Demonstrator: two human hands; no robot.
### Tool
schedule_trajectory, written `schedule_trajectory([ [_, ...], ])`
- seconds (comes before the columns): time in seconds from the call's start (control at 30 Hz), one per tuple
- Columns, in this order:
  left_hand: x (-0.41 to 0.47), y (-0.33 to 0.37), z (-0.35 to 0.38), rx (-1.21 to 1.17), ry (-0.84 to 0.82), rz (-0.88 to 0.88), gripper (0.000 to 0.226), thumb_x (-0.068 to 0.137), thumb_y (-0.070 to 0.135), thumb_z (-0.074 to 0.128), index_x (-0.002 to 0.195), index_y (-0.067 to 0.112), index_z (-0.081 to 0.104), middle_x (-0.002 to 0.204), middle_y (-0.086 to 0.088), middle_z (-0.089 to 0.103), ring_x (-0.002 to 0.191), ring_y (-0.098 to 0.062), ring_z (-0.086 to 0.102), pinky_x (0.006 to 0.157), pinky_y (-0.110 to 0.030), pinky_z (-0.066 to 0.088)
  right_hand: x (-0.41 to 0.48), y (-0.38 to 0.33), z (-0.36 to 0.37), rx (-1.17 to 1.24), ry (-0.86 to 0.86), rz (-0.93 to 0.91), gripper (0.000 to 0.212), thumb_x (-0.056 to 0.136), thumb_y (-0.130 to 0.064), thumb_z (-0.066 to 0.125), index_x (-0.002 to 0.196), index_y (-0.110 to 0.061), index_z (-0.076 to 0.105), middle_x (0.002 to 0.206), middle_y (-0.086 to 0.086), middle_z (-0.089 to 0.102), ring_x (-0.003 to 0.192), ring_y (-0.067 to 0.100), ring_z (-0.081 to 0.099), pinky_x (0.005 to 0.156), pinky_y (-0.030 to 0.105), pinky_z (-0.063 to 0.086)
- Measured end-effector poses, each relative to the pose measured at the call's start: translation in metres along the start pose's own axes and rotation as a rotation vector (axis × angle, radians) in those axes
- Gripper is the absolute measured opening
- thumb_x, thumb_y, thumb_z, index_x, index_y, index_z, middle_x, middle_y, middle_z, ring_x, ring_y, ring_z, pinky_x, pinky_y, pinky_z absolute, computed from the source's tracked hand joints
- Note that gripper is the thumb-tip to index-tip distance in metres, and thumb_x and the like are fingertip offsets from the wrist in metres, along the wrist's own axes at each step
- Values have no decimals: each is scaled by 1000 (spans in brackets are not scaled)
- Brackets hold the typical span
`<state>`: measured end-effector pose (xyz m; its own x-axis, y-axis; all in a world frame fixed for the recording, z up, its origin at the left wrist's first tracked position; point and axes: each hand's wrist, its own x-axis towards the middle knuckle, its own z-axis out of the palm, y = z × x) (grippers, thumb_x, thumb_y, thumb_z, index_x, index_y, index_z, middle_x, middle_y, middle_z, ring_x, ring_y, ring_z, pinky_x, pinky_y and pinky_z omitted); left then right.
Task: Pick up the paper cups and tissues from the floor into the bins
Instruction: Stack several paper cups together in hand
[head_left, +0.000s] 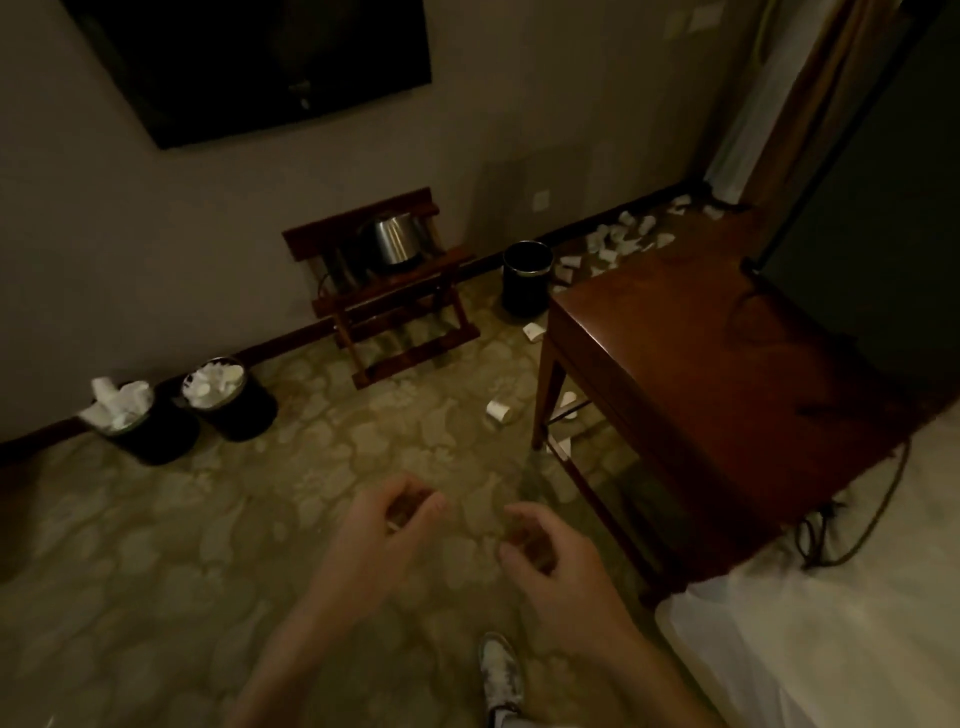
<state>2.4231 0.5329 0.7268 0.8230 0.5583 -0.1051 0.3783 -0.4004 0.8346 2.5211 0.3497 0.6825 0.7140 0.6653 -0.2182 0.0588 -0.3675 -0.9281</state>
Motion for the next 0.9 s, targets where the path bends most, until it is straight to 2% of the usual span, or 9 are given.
schedule_trajectory([
  [0.1,66,1,-16,35,-30,-18,12,89,21,70,78,27,69,78,17,69,71,-4,64,59,-11,47,72,-17,7,16,-29,46,25,78,-53,60,97,-67,51,99,-30,62,90,-9,60,74,17,55],
  [0.17,116,7,-33,38,-9,-5,13,88,16,71,78,24,69,78,18,69,70,-2,63,59,-9,45,126,-34,7,10,-36,56,28,80,-52,61,98,-70,47,99,-25,61,91,-8,60,76,19,56],
  [0.27,187,11,-49,22,-19,-14,11,88,18,71,77,22,70,77,13,70,68,-5,63,58,-12,45,198,-52,0,-11,-33,73,29,83,-55,61,98,-72,43,102,-26,57,91,-9,58,67,13,52],
  [0.37,249,5,-57,18,-76,-9,13,89,21,70,76,20,70,64,4,65,55,-5,56,52,-16,42,254,-62,-4,-40,1,112,30,84,-56,60,97,-74,40,102,-28,57,91,-15,55,63,8,47],
  [0.43,298,-1,-62,36,-120,0,18,90,27,68,72,21,68,58,0,58,50,-3,49,50,-18,39,293,-66,-7,-39,35,142,27,86,-54,60,100,-70,43,101,-28,58,91,-15,55,64,8,47],
  [0.5,356,-8,-65,41,-176,9,23,91,33,66,70,23,65,56,4,54,51,-3,48,50,-19,39,338,-66,-12,-16,93,183,26,87,-53,60,106,-64,46,99,-29,57,90,-13,56,62,8,46],
  [0.63,454,-40,-73,24,-281,35,22,93,31,64,73,21,63,57,6,51,51,-3,46,50,-18,39,410,-59,12,33,194,294,29,91,-42,61,119,-43,54,102,-20,58,91,-4,58,65,9,46],
  [0.8,586,-57,-69,97,-490,48,17,94,31,63,85,18,68,72,-5,63,59,-3,55,52,-14,42,488,-65,30,108,341,419,26,93,-33,62,118,-36,55,104,-15,61,94,1,60,78,18,52],
  [0.9,630,-68,-57,149,-619,30,13,95,37,61,85,32,65,78,2,67,69,-8,62,58,-15,46,509,-64,40,177,415,542,26,93,-33,61,119,-31,57,102,-11,63,93,4,61,72,16,49],
])
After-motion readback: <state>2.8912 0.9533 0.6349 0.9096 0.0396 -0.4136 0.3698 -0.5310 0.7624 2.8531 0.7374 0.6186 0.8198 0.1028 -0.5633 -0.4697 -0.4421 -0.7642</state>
